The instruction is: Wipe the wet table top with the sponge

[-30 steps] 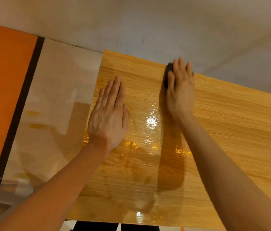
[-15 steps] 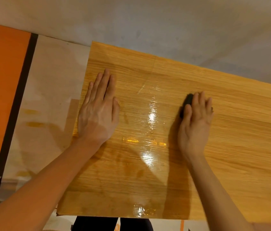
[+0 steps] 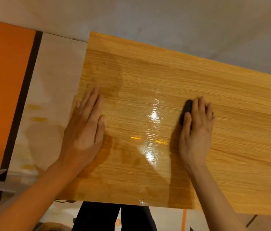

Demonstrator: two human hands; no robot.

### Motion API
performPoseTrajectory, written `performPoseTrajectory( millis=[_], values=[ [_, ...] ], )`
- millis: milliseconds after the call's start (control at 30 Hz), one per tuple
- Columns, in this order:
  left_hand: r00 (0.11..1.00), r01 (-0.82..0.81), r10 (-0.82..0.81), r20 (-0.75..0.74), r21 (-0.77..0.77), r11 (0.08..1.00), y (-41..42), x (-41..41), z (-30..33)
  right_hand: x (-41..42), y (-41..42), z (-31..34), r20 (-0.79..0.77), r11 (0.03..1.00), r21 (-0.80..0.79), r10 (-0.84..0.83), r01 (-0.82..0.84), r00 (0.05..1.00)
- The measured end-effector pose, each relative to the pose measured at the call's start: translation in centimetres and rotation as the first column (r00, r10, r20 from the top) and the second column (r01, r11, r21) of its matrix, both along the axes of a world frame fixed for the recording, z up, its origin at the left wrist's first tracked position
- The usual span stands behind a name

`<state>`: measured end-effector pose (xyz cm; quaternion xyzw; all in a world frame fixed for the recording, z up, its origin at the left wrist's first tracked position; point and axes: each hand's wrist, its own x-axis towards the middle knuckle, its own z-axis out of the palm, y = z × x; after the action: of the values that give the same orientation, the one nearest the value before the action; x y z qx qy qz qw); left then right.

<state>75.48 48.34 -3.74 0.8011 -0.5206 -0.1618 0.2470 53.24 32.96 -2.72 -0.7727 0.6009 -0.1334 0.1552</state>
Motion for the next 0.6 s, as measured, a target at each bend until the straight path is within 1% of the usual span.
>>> performPoseTrajectory(
  millis=[33,67,133,200,267,300,333,367,400,467,500,533,567,600],
  values=[
    [1.000,-0.008,0.008,-0.005,-0.001,1.000,1.0,-0.4,0.1,1.2,0.8,0.0,0.012,1.000,0.001,-0.019,0.019,1.000],
    [1.000,-0.016,0.016,-0.007,-0.004,1.000,1.8,-0.9,0.1,3.0,1.9,0.0,0.017,1.000,-0.011,0.018,-0.018,1.000],
    [0.999,-0.036,0.036,0.003,0.002,0.999,2.8,-1.7,-0.2,7.4,5.1,-0.3,0.032,0.980,-0.039,0.199,-0.197,0.980],
    [0.998,-0.053,0.052,0.033,0.012,0.999,3.0,-2.2,-0.5,10.1,7.9,-0.2,0.043,0.928,-0.026,0.371,-0.371,0.927],
    [0.996,-0.055,0.054,0.073,0.009,0.998,3.0,-2.5,-0.7,9.3,7.9,-0.1,0.006,0.857,-0.008,0.515,-0.515,0.857],
    [0.995,-0.057,0.057,0.083,0.004,0.998,3.0,-2.5,-0.8,7.8,7.1,0.1,-0.013,0.831,0.003,0.557,-0.557,0.831],
    [0.994,-0.064,0.064,0.084,0.000,0.998,3.1,-2.6,-0.9,5.9,6.2,0.4,-0.020,0.825,0.007,0.564,-0.564,0.825],
    [0.994,-0.074,0.074,0.077,-0.002,0.997,3.1,-2.6,-0.9,3.7,5.3,0.5,-0.025,0.848,-0.006,0.529,-0.529,0.848],
    [0.994,-0.083,0.083,0.070,-0.001,0.997,3.1,-2.6,-0.9,1.3,4.3,0.7,-0.029,0.892,-0.014,0.451,-0.451,0.892],
    [0.994,-0.090,0.090,0.069,0.004,0.996,3.1,-2.7,-0.9,-2.3,2.9,0.7,-0.009,0.976,0.016,0.218,-0.218,0.976],
    [0.993,-0.090,0.089,0.077,0.008,0.996,3.1,-2.7,-0.9,-2.9,2.8,0.6,0.012,0.994,0.030,0.108,-0.109,0.994],
    [0.992,-0.088,0.087,0.087,0.014,0.996,3.1,-2.6,-0.9,-2.4,3.2,0.4,0.032,0.999,0.033,0.033,-0.034,0.999],
    [0.992,-0.087,0.085,0.093,0.022,0.996,3.1,-2.6,-0.9,-1.0,4.1,0.3,0.045,1.000,0.022,0.021,-0.022,0.999],
    [0.992,-0.088,0.085,0.094,0.030,0.996,3.1,-2.6,-0.9,0.9,5.3,0.2,0.050,0.997,0.001,0.071,-0.071,0.996]
  ],
)
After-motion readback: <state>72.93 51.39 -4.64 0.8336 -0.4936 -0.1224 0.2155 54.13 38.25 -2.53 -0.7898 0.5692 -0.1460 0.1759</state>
